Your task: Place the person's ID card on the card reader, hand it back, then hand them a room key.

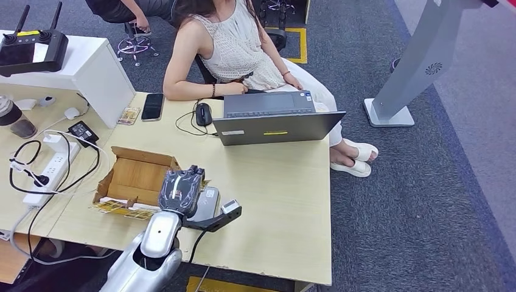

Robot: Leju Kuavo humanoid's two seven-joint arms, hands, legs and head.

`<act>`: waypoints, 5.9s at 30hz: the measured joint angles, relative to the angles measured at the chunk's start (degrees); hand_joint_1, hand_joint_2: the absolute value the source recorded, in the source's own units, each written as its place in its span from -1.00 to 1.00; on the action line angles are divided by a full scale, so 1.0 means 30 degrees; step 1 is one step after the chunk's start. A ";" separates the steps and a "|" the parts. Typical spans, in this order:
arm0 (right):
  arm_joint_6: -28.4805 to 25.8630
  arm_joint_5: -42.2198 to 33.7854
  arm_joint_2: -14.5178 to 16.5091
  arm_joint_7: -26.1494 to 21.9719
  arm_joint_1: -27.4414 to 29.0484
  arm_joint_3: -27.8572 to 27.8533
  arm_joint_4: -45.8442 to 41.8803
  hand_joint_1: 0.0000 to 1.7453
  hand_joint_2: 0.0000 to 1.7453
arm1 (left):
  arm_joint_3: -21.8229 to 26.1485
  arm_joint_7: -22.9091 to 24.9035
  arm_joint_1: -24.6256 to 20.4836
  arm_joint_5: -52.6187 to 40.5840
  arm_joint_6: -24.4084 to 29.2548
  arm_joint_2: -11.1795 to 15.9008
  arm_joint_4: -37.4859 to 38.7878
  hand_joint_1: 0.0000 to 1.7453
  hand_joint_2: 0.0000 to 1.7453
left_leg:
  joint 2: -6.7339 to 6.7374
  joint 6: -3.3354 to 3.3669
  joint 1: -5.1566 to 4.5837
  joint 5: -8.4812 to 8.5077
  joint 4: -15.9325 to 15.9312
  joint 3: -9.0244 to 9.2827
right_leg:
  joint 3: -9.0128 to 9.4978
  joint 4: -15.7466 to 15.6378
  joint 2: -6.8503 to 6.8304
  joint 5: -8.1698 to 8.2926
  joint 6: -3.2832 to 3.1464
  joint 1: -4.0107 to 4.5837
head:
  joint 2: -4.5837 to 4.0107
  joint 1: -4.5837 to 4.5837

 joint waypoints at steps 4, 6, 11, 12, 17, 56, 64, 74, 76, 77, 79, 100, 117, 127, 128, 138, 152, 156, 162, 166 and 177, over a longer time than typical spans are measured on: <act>0.0200 0.0482 0.0049 0.0226 -0.0023 -0.0031 -0.0020 -1.00 1.00 | 0.0000 -0.0538 0.0017 0.0000 -0.1166 0.0016 0.1197 1.00 1.00 | 0.0002 0.0000 0.0000 0.0000 0.0000 -0.0004 | -0.0003 0.0000 0.0002 0.0000 0.0000 0.0000 | 0.0000 -0.0002; 0.0227 0.0608 0.0056 0.0291 -0.0032 -0.0077 -0.0022 -1.00 1.00 | 0.0000 -0.0657 0.0023 0.0000 -0.1412 0.0022 0.1698 1.00 1.00 | 0.0000 0.0000 0.0000 0.0000 0.0000 -0.0008 | -0.0003 0.0000 0.0000 0.0000 0.0000 0.0000 | 0.0000 -0.0002; 0.0237 0.0874 0.0062 0.0326 -0.0029 -0.0257 -0.0042 -1.00 1.00 | 0.0000 -0.1103 0.0063 0.0000 -0.1986 0.0022 0.2516 1.00 1.00 | -0.0002 0.0001 0.0000 -0.0001 0.0000 -0.0019 | -0.0012 0.0000 -0.0004 -0.0001 0.0001 0.0000 | 0.0000 0.0000; 0.0231 0.0937 0.0062 0.0282 -0.0018 -0.0301 -0.0042 -1.00 1.00 | 0.0000 -0.1201 0.0074 0.0000 -0.2019 0.0024 0.2600 1.00 1.00 | -0.0003 0.0001 0.0000 -0.0001 0.0000 -0.0020 | -0.0011 0.0000 -0.0006 -0.0001 0.0001 0.0000 | 0.0000 0.0000; 0.0144 0.1122 0.0076 -0.0147 0.0105 -0.0555 -0.0035 -1.00 1.00 | 0.0000 -0.1078 0.0121 -0.0002 -0.0456 0.0022 0.2929 1.00 1.00 | -0.0001 -0.0001 0.0000 0.0002 0.0000 -0.0018 | -0.0022 0.0000 -0.0005 0.0001 -0.0001 0.0000 | 0.0000 -0.0002; -0.0108 0.2741 0.0271 -0.0634 0.0352 -0.1903 0.0053 -1.00 1.00 | 0.4714 -0.0864 -0.6243 0.0000 0.4497 0.1822 -0.0584 -1.00 1.00 | 0.0007 -0.0035 0.0005 0.0037 0.0003 -0.0036 | -0.0063 0.0040 0.0015 0.0017 -0.0021 0.0002 | 0.0000 -0.0002; -0.0257 0.2819 0.0273 -0.0665 0.0393 -0.2002 0.0053 -1.00 1.00 | 0.4971 -0.1602 -0.5095 0.0011 0.4777 0.1355 -0.1536 -1.00 1.00 | 0.0007 -0.0033 0.0002 0.0031 0.0003 -0.0040 | -0.0064 0.0038 0.0016 0.0016 -0.0020 -0.0001 | 0.0000 0.0000; -0.0756 0.2244 0.0317 -0.1376 0.0547 -0.2993 0.0036 -1.00 1.00 | 0.4921 -0.4413 -0.0133 0.0864 0.5464 0.0820 -0.6266 -1.00 1.00 | 0.0049 -0.0024 0.0000 0.0002 0.0001 -0.0043 | -0.0076 0.0032 0.0053 0.0006 -0.0013 -0.0002 | 0.0000 0.0000; -0.0840 0.1978 0.0317 -0.1648 0.0621 -0.3369 0.0018 -1.00 1.00 | 0.4608 -0.4748 0.1623 0.0867 0.5437 0.0945 -0.7805 -1.00 1.00 | 0.0064 -0.0027 0.0000 -0.0017 0.0000 -0.0047 | -0.0086 0.0030 0.0064 -0.0002 -0.0012 -0.0002 | 0.0000 0.0002; -0.0863 0.1883 0.0317 -0.1749 0.0651 -0.3554 0.0007 -1.00 1.00 | 0.4440 -0.4828 0.2470 0.0820 0.5408 0.1056 -0.8458 -1.00 1.00 | 0.0069 -0.0031 0.0000 -0.0025 0.0000 -0.0047 | -0.0091 0.0029 0.0066 -0.0006 -0.0012 -0.0002 | 0.0000 -0.0002; -0.0892 0.1795 0.0317 -0.1854 0.0701 -0.3939 -0.0027 -1.00 1.00 | 0.4162 -0.4870 0.4065 0.0691 0.5241 0.1407 -0.9567 -1.00 1.00 | 0.0075 -0.0032 0.0001 -0.0032 -0.0001 -0.0050 | -0.0098 0.0028 0.0067 -0.0016 -0.0011 -0.0001 | 0.0000 0.0000; -0.0776 0.3170 0.0404 -0.1549 0.0974 -0.6345 -0.0382 -1.00 1.00 | 0.4485 0.0579 0.9112 0.1219 0.1563 0.3312 -0.9722 -1.00 1.00 | 0.0067 -0.0035 0.0003 -0.0034 -0.0010 -0.0051 | -0.0095 0.0027 0.0058 -0.0022 -0.0012 -0.0001 | 0.0000 -0.0002; -0.0281 0.4728 0.0535 -0.1550 0.0985 -0.6992 -0.0566 -1.00 1.00 | 0.9050 0.0237 0.9053 0.1397 0.2355 0.0474 -0.7674 -1.00 1.00 | 0.0068 -0.0035 0.0005 -0.0034 -0.0010 -0.0051 | -0.0098 0.0028 0.0060 -0.0022 -0.0012 0.0000 | 0.0000 -0.0002; -0.0210 0.5458 0.0535 -0.1545 0.0978 -0.7096 -0.0539 -1.00 1.00 | 1.0382 -0.0480 0.8328 0.0550 0.2499 -0.0200 -0.6174 -1.00 1.00 | 0.0065 -0.0035 0.0005 -0.0032 -0.0010 -0.0050 | -0.0099 0.0028 0.0055 -0.0021 -0.0012 0.0001 | 0.0000 -0.0002; -0.0226 0.5515 0.0535 -0.1536 0.0977 -0.7114 -0.0537 -1.00 1.00 | 1.0404 -0.0540 0.8199 0.0444 0.2543 -0.0262 -0.6054 -1.00 1.00 | 0.0064 -0.0035 0.0005 -0.0031 -0.0010 -0.0050 | -0.0098 0.0028 0.0055 -0.0021 -0.0013 0.0000 | 0.0000 -0.0002; -0.0444 0.5810 0.0577 -0.1330 0.0952 -0.7174 -0.0546 -1.00 1.00 | 1.0411 -0.0744 0.7094 0.0286 0.2601 -0.0734 -0.5513 -1.00 1.00 | 0.0063 -0.0035 0.0004 -0.0031 -0.0008 -0.0049 | -0.0098 0.0028 0.0058 -0.0017 -0.0015 0.0000 | 0.0000 -0.0004; -0.0419 0.5998 0.0605 -0.1279 0.0939 -0.7419 -0.0557 -1.00 1.00 | 0.9732 -0.0926 0.6825 0.0173 0.2218 -0.0852 -0.5511 -1.00 1.00 | 0.0065 -0.0035 0.0004 -0.0031 -0.0007 -0.0048 | -0.0100 0.0028 0.0060 -0.0014 -0.0018 0.0000 | 0.0000 -0.0002; -0.0366 0.6047 0.0639 -0.1275 0.0932 -0.7566 -0.0588 -1.00 1.00 | 0.9211 -0.0912 0.6742 0.0122 0.2058 -0.0878 -0.5506 -1.00 1.00 | 0.0065 -0.0035 0.0004 -0.0030 -0.0006 -0.0048 | -0.0100 0.0028 0.0060 -0.0012 -0.0020 0.0000 | 0.0000 -0.0002; -0.0164 0.6189 0.0674 -0.1202 0.0925 -0.7628 -0.0623 -1.00 1.00 | 0.8499 -0.0722 0.6703 0.0078 0.2001 -0.0983 -0.5471 -1.00 1.00 | 0.0065 -0.0035 0.0004 -0.0031 -0.0006 -0.0048 | -0.0100 0.0028 0.0061 -0.0012 -0.0020 0.0000 | 0.0000 -0.0002; -0.0126 0.6316 0.0688 -0.1197 0.0919 -0.7692 -0.0632 -1.00 1.00 | 0.8151 -0.0527 0.6703 0.0071 0.1994 -0.0985 -0.5382 0.00 1.00 | 0.0065 -0.0035 0.0004 -0.0031 -0.0006 -0.0049 | -0.0100 0.0028 0.0060 -0.0012 -0.0020 0.0000 | 0.0000 -0.0002; -0.0108 0.6680 0.0707 -0.1093 0.0876 -0.8010 -0.0632 -1.00 1.00 | 0.7849 -0.0258 0.6696 0.0137 0.1534 -0.0933 -0.5343 1.00 1.00 | 0.0065 -0.0035 0.0004 -0.0030 -0.0006 -0.0049 | -0.0098 0.0028 0.0060 -0.0012 -0.0020 0.0000 | 0.0000 -0.0002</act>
